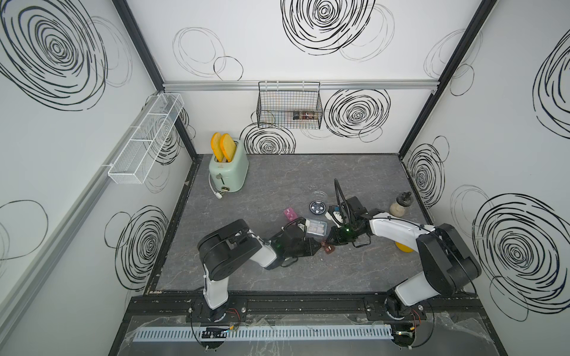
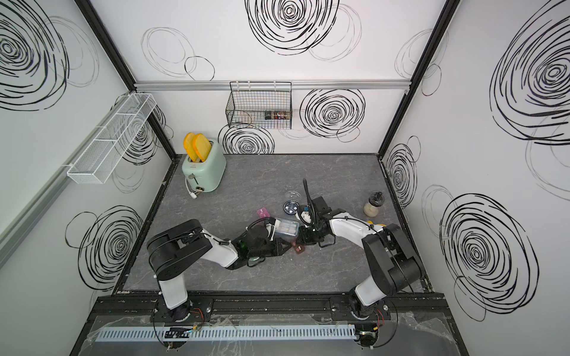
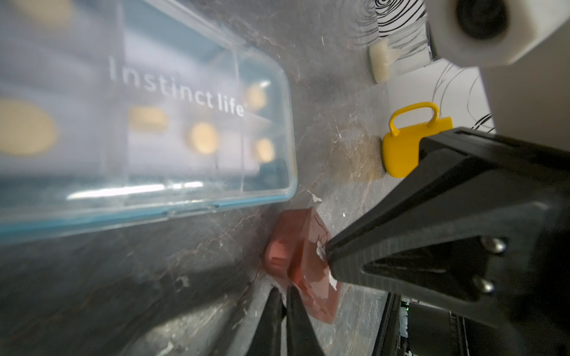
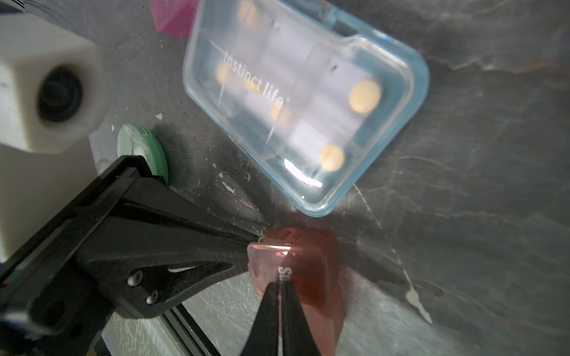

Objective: Close pillboxes
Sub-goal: Close the pillbox at the center of the board.

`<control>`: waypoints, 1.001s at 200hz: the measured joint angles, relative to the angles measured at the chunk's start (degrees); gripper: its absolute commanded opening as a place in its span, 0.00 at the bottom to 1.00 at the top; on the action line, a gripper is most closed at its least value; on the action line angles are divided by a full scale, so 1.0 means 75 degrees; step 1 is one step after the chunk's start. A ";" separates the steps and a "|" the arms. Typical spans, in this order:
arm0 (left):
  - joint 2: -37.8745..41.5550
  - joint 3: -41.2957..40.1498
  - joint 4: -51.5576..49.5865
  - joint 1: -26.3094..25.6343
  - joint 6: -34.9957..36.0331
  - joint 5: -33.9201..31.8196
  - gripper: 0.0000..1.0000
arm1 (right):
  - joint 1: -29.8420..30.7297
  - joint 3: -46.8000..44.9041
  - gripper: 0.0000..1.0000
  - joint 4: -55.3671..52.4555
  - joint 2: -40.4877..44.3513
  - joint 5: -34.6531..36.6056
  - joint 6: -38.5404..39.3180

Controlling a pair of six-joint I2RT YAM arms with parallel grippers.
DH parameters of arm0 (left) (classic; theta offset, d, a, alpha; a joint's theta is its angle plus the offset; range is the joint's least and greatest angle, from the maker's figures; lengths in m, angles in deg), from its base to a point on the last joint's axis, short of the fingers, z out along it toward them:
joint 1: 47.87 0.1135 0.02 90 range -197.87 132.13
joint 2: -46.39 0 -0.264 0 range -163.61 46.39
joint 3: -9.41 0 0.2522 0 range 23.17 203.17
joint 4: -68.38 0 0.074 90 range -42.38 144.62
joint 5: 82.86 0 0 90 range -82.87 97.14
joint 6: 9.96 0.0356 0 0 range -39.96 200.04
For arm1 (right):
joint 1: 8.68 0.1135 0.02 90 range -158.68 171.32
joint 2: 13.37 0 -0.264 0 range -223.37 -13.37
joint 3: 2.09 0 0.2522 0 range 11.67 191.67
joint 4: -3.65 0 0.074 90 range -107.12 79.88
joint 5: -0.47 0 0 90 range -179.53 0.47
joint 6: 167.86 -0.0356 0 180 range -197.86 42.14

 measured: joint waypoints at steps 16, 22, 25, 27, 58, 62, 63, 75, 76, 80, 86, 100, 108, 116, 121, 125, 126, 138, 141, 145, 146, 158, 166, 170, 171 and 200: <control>0.0015 -0.0047 0.0017 0.0000 0.0000 0.0000 0.10 | 0.0006 -0.0003 0.10 0.0023 -0.0009 0.0000 -0.0009; 0.0041 -0.0090 0.0015 0.0000 0.0000 -0.0003 0.10 | 0.0012 -0.0003 0.10 0.0038 -0.0023 0.0003 -0.0009; 0.0052 -0.0114 0.0009 0.0000 0.0000 0.0000 0.10 | 0.0012 -0.0003 0.10 0.0044 -0.0026 0.0003 -0.0009; 0.0070 -0.0134 0.0003 0.0000 0.0000 0.0000 0.10 | 0.0012 -0.0003 0.10 0.0052 -0.0035 0.0003 -0.0009; 0.0440 -0.0405 -0.0064 -0.0012 0.0003 -0.0029 0.15 | 0.0012 -0.0055 0.10 0.0140 -0.0096 0.0000 -0.0035; 0.0487 -0.0405 -0.0061 -0.0015 0.0003 -0.0038 0.16 | 0.0012 -0.0058 0.10 0.0143 -0.0099 0.0000 -0.0035; 0.0495 -0.0405 -0.0058 -0.0015 -0.0003 -0.0038 0.16 | 0.0012 -0.0058 0.10 0.0143 -0.0099 0.0000 -0.0035; 0.0603 -0.0399 -0.0055 -0.0017 0.0015 -0.0067 0.19 | 0.0015 -0.0058 0.10 0.0152 -0.0099 0.0000 -0.0041; 0.0615 -0.0396 -0.0055 -0.0017 0.0003 -0.0070 0.19 | 0.0015 -0.0061 0.10 0.0152 -0.0099 0.0000 -0.0041; 0.0638 -0.0388 -0.0055 -0.0017 0.0006 -0.0087 0.19 | 0.0015 -0.0061 0.10 0.0154 -0.0099 0.0000 -0.0044; 0.0656 -0.0373 -0.0058 -0.0020 0.0009 -0.0102 0.20 | 0.0015 -0.0067 0.10 0.0163 -0.0099 0.0000 -0.0050; 0.0659 -0.0297 -0.0090 -0.0038 0.0020 -0.0154 0.21 | 0.0015 -0.0073 0.10 0.0178 -0.0102 -0.0009 -0.0061; 0.0656 -0.0227 -0.0143 -0.0047 0.0041 -0.0181 0.23 | 0.0015 -0.0076 0.10 0.0187 -0.0102 -0.0012 -0.0061; 0.0644 -0.0149 -0.0178 -0.0052 0.0055 -0.0198 0.26 | 0.0015 -0.0085 0.10 0.0201 -0.0102 -0.0017 -0.0064; 0.0627 -0.0099 -0.0192 -0.0052 0.0082 -0.0207 0.28 | 0.0015 -0.0085 0.10 0.0204 -0.0102 -0.0020 -0.0064; 0.0612 -0.0067 -0.0189 -0.0052 0.0073 -0.0216 0.30 | 0.0015 -0.0087 0.10 0.0204 -0.0102 -0.0020 -0.0064; 0.0606 -0.0061 -0.0192 -0.0052 0.0079 -0.0216 0.31 | 0.0015 -0.0087 0.10 0.0204 -0.0102 -0.0020 -0.0064; 0.0527 0.0026 -0.0204 -0.0052 0.0087 -0.0236 0.35 | 0.0015 -0.0093 0.10 0.0219 -0.0105 -0.0029 -0.0067; 0.0504 0.0038 -0.0210 -0.0052 0.0087 -0.0239 0.36 | 0.0015 -0.0096 0.10 0.0224 -0.0105 -0.0032 -0.0067; 0.0478 0.0047 -0.0213 -0.0052 0.0096 -0.0245 0.37 | 0.0015 -0.0099 0.10 0.0236 -0.0108 -0.0044 -0.0070; 0.0475 0.0047 -0.0213 -0.0052 0.0099 -0.0248 0.38 | 0.0015 -0.0099 0.10 0.0242 -0.0108 -0.0047 -0.0070; 0.0399 0.0047 -0.0254 -0.0052 0.0102 -0.0262 0.39 | 0.0015 -0.0111 0.10 0.0277 -0.0117 -0.0073 -0.0076; 0.0344 0.0047 -0.0280 -0.0052 0.0122 -0.0274 0.40 | 0.0012 -0.0117 0.10 0.0300 -0.0122 -0.0087 -0.0085; 0.0326 0.0047 -0.0294 -0.0052 0.0125 -0.0274 0.40 | 0.0012 -0.0117 0.10 0.0309 -0.0122 -0.0093 -0.0085; 0.0318 0.0047 -0.0294 -0.0052 0.0128 -0.0274 0.40 | 0.0015 -0.0119 0.10 0.0309 -0.0122 -0.0096 -0.0085; 0.0221 0.0050 -0.0356 -0.0052 0.0134 -0.0312 0.40 | 0.0015 -0.0128 0.10 0.0326 -0.0122 -0.0108 -0.0090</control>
